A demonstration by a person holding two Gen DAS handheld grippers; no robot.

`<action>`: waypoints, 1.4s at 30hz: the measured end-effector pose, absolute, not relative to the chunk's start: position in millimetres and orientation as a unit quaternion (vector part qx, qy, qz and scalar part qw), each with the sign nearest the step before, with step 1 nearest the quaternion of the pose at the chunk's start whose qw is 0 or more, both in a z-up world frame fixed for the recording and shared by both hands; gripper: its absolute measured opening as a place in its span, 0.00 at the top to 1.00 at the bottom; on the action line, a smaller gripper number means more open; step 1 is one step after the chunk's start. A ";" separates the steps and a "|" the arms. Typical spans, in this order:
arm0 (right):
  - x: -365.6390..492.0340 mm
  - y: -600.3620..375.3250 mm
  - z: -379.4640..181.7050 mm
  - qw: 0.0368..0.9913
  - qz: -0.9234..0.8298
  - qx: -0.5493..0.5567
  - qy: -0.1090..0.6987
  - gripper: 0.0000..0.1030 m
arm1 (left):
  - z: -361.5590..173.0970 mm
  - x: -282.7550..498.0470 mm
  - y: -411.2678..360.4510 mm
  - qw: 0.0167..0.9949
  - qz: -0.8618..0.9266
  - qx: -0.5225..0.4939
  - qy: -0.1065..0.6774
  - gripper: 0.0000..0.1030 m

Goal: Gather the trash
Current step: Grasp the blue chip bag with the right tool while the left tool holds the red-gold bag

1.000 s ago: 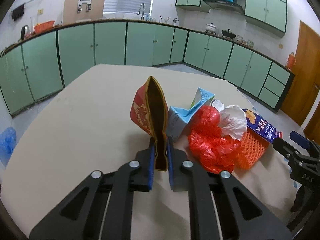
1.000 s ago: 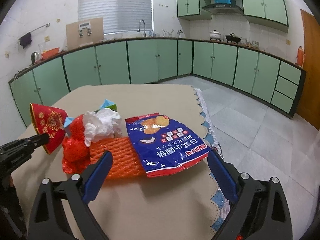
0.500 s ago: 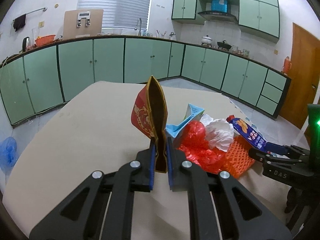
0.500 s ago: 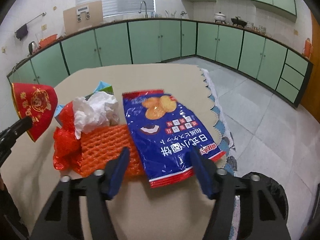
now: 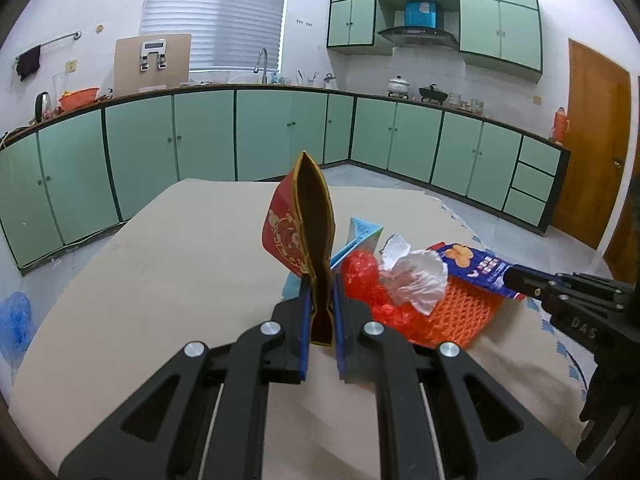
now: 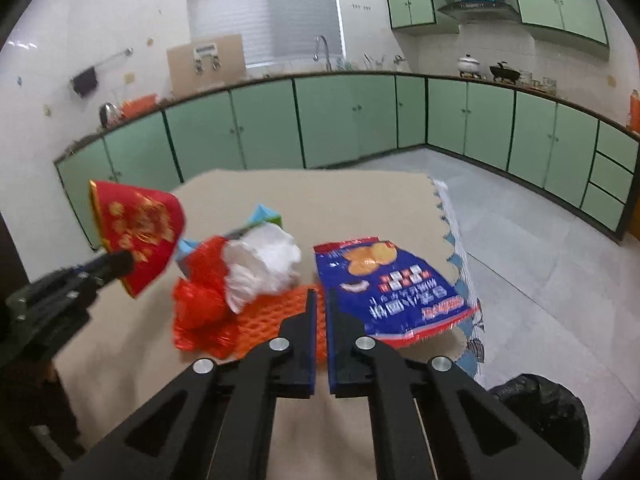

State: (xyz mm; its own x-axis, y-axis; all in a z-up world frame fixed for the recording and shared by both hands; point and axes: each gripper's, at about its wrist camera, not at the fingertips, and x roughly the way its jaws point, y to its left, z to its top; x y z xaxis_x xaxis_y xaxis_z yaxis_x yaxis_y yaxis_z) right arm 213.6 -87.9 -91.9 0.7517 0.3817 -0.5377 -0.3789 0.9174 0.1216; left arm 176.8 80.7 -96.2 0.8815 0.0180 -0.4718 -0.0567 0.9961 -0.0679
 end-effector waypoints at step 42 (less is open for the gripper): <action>280.4 -122.7 -126.1 0.917 0.138 0.060 0.370 0.96 | -98.9 207.2 44.9 0.970 -0.002 -0.027 0.242 0.92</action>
